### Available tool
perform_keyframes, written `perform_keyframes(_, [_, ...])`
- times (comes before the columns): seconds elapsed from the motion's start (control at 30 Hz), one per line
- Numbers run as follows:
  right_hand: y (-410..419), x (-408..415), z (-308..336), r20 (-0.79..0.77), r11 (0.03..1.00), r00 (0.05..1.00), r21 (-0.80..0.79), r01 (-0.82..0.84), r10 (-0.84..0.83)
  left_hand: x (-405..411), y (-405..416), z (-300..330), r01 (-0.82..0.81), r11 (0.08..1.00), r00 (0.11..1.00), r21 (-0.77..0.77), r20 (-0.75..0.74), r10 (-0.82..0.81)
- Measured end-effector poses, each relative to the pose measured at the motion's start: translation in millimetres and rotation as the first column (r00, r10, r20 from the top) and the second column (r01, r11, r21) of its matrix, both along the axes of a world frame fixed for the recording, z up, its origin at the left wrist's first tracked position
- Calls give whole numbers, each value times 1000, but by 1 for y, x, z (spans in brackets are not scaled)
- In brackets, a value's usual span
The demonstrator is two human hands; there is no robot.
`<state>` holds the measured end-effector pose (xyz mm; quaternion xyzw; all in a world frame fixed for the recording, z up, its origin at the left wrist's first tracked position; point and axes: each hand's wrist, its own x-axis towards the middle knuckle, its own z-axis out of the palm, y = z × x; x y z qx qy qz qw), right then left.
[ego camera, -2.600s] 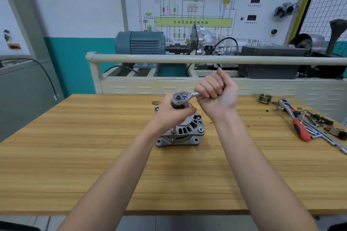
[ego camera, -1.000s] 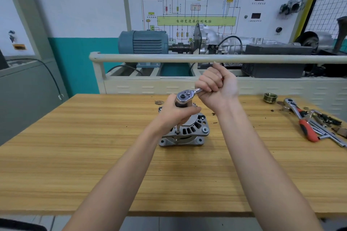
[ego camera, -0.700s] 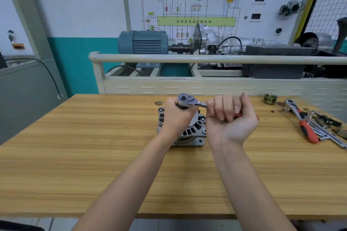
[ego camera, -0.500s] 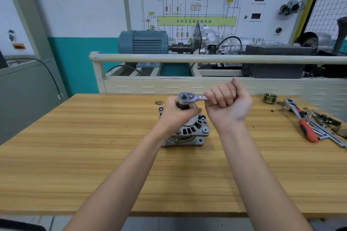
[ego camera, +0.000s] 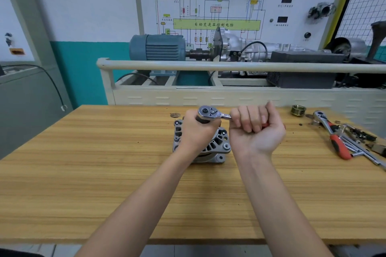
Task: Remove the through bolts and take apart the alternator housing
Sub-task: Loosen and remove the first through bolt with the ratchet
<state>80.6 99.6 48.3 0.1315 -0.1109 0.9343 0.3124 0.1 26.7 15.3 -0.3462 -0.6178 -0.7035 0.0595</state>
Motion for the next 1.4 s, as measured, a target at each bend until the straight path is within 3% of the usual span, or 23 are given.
perform_keyframes(0.1, [3,-1,3,10,999,1000,51,-17,16,-1,-4,0,32,998,999,-48,16,-31])
perform_keyframes(0.27, [27,-28,31,173,893,913,206,-401,370,-7,-27,11,234,935,972,-267,46,-230])
perform_keyframes(0.4, [32,-41,39,215,830,855,218,-513,472,-7,-28,18,332,893,943,-303,79,-324])
perform_keyframes(0.5, [27,-33,32,161,911,911,107,-399,380,-5,-17,11,205,958,978,-203,73,-194])
perform_keyframes(0.6, [10,-13,14,73,990,988,33,-136,133,-2,-8,5,55,995,998,-87,37,-52])
perform_keyframes(0.67, [-4,1,2,21,1000,1000,30,2,-3,0,-5,3,28,999,998,-21,50,-26])
perform_keyframes(0.77, [-10,7,-3,-15,996,998,69,60,-59,2,-5,3,33,999,998,-20,49,-32])
perform_keyframes(0.9, [15,-11,14,77,980,984,99,-171,164,-5,-15,7,124,972,992,-198,31,-121])
perform_keyframes(1.0, [31,-28,30,148,894,902,139,-425,406,-6,-24,16,240,900,961,-364,-44,-274])
perform_keyframes(1.1, [36,-40,37,191,849,853,130,-512,485,-7,-20,17,268,905,957,-332,-19,-290])
perform_keyframes(1.2, [31,-37,33,162,896,891,70,-438,423,-10,-14,9,156,960,986,-233,-27,-167])
perform_keyframes(1.3, [17,-20,19,103,978,974,36,-206,202,-6,-8,4,54,992,998,-117,-32,-58])
perform_keyframes(1.4, [-5,-1,2,12,1000,1000,17,7,-7,-2,-1,0,-36,999,999,-3,12,36])
